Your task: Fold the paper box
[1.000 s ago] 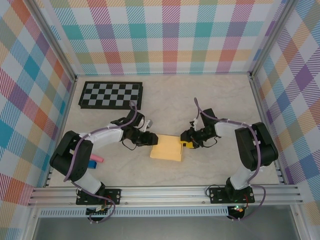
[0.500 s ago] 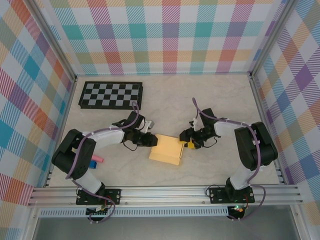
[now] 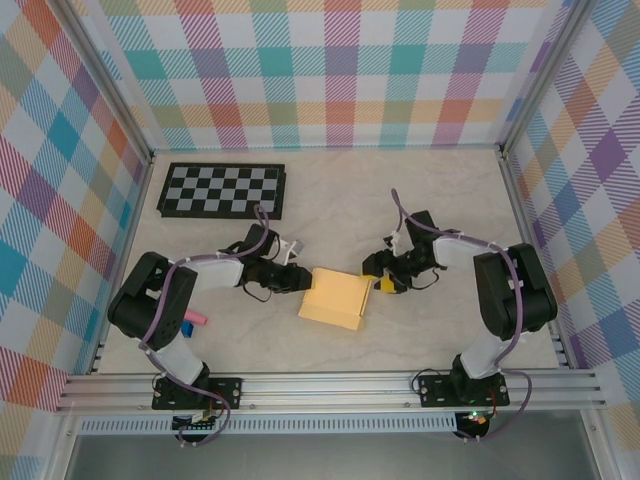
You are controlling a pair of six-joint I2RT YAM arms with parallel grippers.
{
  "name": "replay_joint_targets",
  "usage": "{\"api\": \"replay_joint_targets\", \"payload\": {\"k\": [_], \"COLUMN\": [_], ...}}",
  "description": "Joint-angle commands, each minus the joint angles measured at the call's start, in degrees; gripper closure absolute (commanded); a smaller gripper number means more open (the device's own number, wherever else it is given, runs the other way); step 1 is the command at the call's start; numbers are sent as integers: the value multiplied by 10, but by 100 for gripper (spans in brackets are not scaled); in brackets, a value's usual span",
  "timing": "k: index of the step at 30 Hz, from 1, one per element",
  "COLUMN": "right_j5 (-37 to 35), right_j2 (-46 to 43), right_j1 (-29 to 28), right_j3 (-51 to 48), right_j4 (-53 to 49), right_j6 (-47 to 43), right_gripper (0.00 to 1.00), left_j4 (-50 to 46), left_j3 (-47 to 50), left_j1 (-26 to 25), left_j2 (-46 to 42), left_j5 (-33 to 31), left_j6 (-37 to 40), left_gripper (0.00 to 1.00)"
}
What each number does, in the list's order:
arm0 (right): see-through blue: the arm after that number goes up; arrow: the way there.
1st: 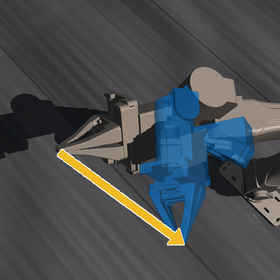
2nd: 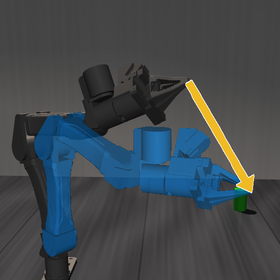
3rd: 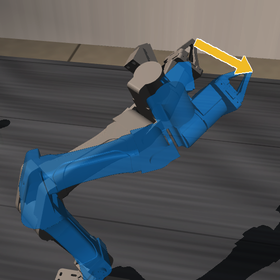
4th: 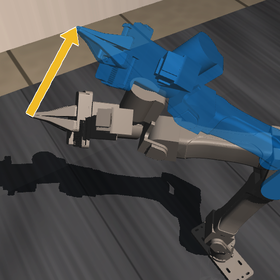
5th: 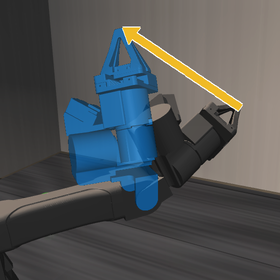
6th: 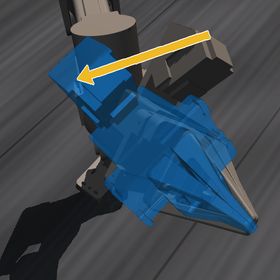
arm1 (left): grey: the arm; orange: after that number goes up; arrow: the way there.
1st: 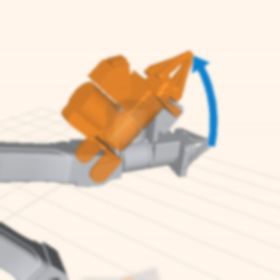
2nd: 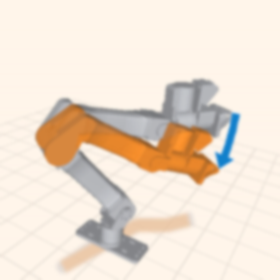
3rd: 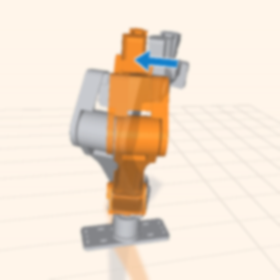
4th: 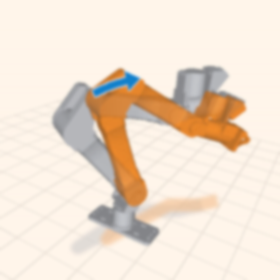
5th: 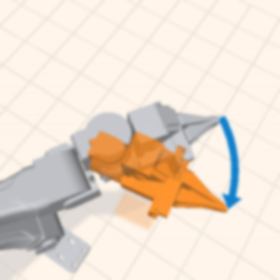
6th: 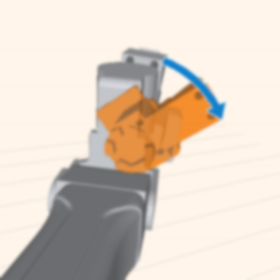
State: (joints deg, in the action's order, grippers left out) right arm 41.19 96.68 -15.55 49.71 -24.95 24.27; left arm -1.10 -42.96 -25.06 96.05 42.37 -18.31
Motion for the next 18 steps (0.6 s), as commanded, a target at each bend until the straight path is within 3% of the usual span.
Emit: {"api": "replay_joint_targets", "payload": {"k": [1,18], "right_j5": [27,128], "right_j2": [21,97], "right_j1": [11,-30], "right_j3": [35,3], "right_j4": [-49,62], "right_j6": [-46,25], "right_gripper": [30,30], "left_j4": [-20,-8], "left_j3": [32,35], "left_j1": [15,25], "left_j2": [32,50], "left_j5": [-42,-31], "left_j6": [-6,-20], "left_gripper": [72,72]}}
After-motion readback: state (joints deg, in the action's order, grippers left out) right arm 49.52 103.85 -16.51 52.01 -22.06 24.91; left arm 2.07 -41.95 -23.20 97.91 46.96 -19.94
